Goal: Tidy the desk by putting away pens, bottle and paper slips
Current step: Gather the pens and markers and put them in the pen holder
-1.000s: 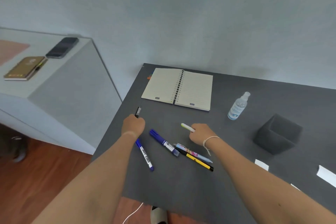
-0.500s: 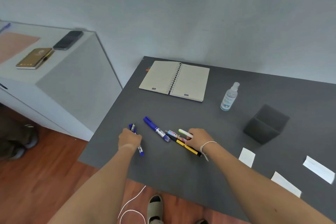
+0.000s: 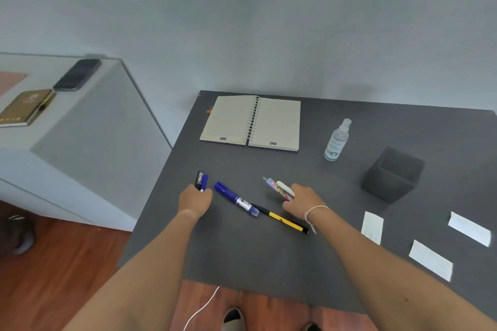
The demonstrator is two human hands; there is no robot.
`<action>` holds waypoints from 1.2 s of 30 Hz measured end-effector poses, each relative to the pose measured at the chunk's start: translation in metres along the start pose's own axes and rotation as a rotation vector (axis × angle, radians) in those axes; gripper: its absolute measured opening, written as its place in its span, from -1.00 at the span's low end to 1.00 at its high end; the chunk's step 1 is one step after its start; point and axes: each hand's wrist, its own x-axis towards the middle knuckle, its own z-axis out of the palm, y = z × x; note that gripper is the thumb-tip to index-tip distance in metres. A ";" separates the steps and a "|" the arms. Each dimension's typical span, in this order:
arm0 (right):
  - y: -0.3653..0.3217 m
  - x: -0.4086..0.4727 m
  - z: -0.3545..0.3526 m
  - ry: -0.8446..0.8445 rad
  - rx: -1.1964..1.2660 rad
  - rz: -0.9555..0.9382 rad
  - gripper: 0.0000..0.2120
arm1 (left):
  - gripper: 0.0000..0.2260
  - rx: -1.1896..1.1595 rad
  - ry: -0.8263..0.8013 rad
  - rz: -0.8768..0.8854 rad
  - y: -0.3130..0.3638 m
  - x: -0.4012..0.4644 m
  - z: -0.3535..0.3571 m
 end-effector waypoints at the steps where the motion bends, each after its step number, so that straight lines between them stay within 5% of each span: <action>1: 0.000 -0.001 -0.001 0.010 0.018 0.006 -0.85 | -0.79 -0.022 -0.006 0.019 0.002 0.003 -0.001; 4: 0.000 -0.001 -0.005 0.041 0.075 0.010 -0.89 | -0.93 -0.119 -0.063 0.052 0.011 0.008 -0.003; 8: 0.001 0.000 -0.011 0.109 0.208 0.022 -0.96 | -0.84 -0.247 -0.157 0.082 0.035 0.006 -0.003; 17: 0.009 -0.008 -0.046 0.179 0.671 0.074 -0.82 | -0.91 -0.294 -0.342 0.231 0.100 -0.010 0.010; 26: 0.046 -0.035 -0.116 0.458 1.024 0.035 -0.83 | -0.84 -0.468 -0.506 0.391 0.189 -0.046 0.047; 36: 0.118 -0.067 -0.170 0.768 1.087 0.098 -0.80 | -0.74 -0.380 -0.631 0.643 0.273 -0.116 0.130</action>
